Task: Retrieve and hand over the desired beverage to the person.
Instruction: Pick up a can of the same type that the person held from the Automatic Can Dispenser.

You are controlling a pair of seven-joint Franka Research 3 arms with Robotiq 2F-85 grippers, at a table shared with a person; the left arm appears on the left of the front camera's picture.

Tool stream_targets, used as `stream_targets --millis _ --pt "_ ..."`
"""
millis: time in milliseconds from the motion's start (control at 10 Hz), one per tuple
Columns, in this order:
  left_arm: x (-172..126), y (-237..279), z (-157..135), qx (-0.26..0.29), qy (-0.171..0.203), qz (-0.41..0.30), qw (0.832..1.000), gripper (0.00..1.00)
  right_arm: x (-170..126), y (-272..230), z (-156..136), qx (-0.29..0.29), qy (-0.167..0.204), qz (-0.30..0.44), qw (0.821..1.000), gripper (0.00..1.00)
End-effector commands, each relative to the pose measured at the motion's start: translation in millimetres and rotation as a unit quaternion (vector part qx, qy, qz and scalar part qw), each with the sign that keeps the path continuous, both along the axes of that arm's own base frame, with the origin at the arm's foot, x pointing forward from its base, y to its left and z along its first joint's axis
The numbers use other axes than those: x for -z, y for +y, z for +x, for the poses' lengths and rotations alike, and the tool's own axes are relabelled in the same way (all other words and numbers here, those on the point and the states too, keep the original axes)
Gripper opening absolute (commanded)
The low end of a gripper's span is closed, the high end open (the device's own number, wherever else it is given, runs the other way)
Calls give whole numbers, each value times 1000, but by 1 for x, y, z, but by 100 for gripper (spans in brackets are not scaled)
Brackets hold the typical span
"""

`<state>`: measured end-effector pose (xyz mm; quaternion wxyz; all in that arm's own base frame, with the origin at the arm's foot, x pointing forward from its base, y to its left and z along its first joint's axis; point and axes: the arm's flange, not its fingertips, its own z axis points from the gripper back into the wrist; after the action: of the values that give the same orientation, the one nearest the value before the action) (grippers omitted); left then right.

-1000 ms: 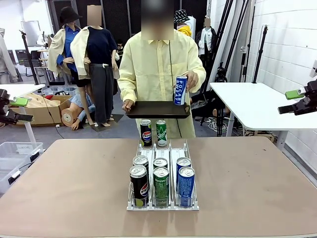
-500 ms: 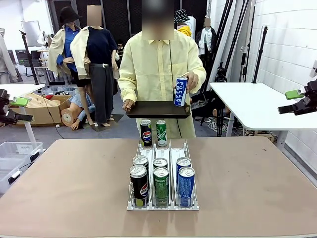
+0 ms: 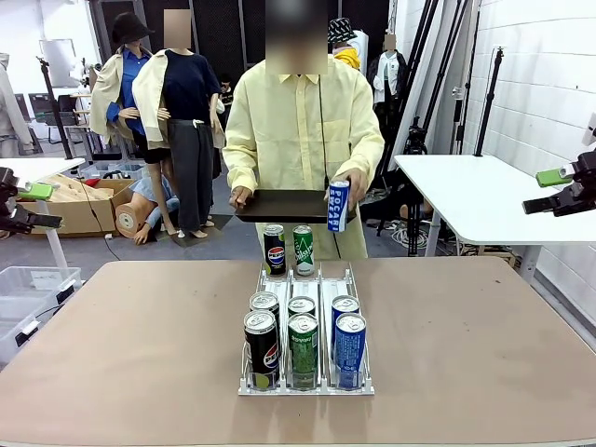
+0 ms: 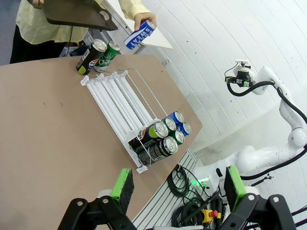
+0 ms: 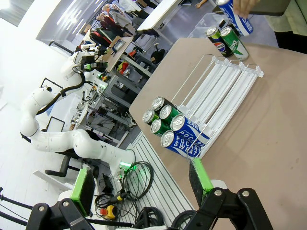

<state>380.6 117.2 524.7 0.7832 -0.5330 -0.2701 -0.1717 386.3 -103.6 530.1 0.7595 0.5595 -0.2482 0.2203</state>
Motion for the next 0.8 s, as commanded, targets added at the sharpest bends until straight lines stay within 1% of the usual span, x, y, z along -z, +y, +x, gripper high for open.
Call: stream_targets --millis 0,700 --pt "-1 0 0 -1 -4 -12 1000 100 -1 1 1 -2 -1 7 1000 100" --pt "-1 0 0 -1 -4 -12 1000 100 -1 1 1 -2 -1 7 1000 100"
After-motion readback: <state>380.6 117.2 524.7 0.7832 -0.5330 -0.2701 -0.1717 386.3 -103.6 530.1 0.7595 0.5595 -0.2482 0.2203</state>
